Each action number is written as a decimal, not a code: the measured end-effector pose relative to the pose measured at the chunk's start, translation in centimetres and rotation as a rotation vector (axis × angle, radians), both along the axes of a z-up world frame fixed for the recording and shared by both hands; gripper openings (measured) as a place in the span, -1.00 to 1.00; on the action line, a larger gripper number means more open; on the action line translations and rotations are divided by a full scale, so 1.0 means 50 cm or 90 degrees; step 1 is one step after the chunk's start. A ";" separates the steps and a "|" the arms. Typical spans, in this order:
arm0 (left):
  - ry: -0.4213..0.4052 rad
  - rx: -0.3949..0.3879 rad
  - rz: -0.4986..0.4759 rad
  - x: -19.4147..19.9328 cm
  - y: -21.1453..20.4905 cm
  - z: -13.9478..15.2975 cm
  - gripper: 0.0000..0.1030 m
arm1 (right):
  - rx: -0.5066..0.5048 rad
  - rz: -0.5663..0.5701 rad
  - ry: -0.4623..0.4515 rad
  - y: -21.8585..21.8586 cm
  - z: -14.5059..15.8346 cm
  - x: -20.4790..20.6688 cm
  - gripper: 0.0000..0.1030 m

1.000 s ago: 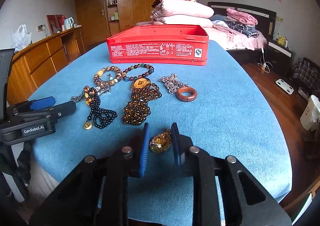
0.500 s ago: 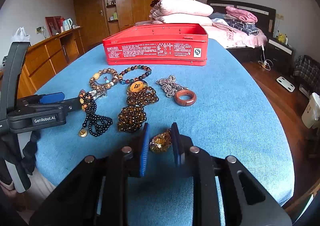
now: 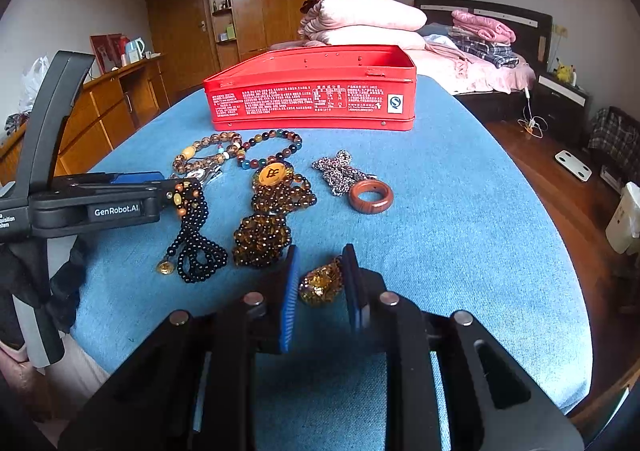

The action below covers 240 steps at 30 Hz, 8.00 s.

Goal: Organize jewelry
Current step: 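Grasp the silver watch with the left tool while the right tool holds the pendant, then carry the watch and pendant into the red tin and open both tools, then withdraw both tools from the tin back over the remaining jewelry, then grasp the brown wooden ring with the right tool while the left tool grasps the wooden bead bracelet, then lift the ring and bead bracelet and carry both over the red tin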

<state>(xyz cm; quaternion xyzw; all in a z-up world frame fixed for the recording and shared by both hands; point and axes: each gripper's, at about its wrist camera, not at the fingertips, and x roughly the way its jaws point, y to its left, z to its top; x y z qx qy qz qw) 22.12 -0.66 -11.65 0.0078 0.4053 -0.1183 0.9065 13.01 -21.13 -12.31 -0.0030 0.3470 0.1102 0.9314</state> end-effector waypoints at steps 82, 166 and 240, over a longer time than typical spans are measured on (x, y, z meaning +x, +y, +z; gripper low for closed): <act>-0.135 -0.101 0.052 0.260 -0.031 0.219 -0.37 | 0.036 0.026 -0.067 -0.001 0.224 0.382 -0.60; 0.004 0.027 0.114 0.007 0.042 0.012 0.41 | -0.016 -0.022 0.068 -0.041 0.019 0.134 -0.44; -0.056 -0.116 0.058 0.052 0.043 0.131 -0.75 | 0.022 0.012 -0.007 0.023 0.136 0.192 -0.44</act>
